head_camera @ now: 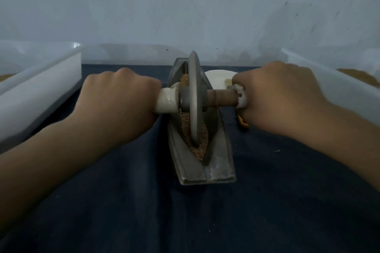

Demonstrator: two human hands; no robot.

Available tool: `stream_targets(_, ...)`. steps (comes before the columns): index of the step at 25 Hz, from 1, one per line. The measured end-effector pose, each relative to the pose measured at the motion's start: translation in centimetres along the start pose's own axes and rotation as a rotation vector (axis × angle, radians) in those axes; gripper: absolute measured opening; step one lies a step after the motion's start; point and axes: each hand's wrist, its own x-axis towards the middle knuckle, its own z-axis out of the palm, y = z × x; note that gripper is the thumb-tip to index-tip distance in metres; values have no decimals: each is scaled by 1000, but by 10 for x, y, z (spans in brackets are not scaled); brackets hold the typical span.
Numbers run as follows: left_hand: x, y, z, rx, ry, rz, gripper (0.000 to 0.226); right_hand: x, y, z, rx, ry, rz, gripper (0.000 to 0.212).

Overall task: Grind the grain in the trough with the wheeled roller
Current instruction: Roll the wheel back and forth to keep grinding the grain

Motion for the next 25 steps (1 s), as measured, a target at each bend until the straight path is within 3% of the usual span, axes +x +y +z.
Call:
stream_targets(4, 47, 5, 28, -11, -148, -114, 9, 62, -8, 36, -12, -36, 142, 8)
stream_targets(6, 68, 7, 26, 3, -200, -131, 14, 78, -8, 44, 42, -100, 190, 9)
stream_targets(10, 39, 11, 6, 67, -99, -60, 5, 46, -5, 33, 70, -81, 160, 15)
stream_targets(13, 0, 5, -11, 36, 34, 9, 38, 2, -1, 10, 14, 34, 57, 30)
stream_targets(15, -2, 2, -13, 2, 80, 41, 46, -9, 0, 5, 11, 35, 44, 35)
stream_targets(17, 11, 5, -5, 58, 15, 17, 40, 1, -3, 15, 10, -31, 106, 32)
stream_targets(21, 58, 10, 26, 63, -63, -71, 1, 62, -8, 44, 52, -78, 205, 14)
stream_targets(25, 57, 13, 19, 23, -74, -115, 7, 69, -10, 37, 53, -121, 190, 10)
